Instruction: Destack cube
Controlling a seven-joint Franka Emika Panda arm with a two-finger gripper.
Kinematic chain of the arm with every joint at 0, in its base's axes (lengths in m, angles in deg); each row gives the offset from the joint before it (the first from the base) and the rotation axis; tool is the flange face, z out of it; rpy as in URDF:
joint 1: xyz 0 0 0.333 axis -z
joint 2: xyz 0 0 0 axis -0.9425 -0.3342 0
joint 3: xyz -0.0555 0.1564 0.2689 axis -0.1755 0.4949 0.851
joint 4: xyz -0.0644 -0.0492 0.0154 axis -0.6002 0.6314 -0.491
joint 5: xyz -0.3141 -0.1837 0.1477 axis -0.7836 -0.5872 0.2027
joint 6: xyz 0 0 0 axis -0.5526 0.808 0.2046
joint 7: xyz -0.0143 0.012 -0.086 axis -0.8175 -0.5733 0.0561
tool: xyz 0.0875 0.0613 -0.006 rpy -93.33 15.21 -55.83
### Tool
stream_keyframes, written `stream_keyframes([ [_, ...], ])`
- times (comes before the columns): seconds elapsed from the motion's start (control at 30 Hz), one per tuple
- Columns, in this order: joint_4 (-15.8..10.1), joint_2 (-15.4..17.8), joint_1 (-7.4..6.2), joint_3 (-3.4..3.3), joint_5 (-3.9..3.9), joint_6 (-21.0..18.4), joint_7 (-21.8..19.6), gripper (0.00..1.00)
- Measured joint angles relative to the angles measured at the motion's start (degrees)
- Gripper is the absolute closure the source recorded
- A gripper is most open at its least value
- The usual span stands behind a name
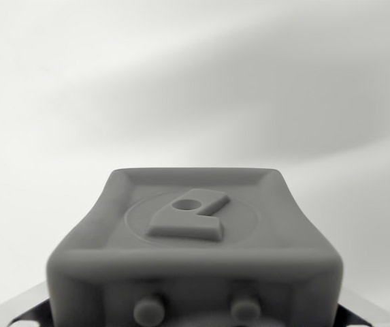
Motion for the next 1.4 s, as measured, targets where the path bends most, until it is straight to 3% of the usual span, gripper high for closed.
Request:
stream_keyframes([
  [0.77,0.65,-8.71,0.00,0.00,0.00,8.11,0.00,1.00],
  [1.4,1.92,-14.08,0.00,0.00,0.01,12.25,0.00,1.00],
])
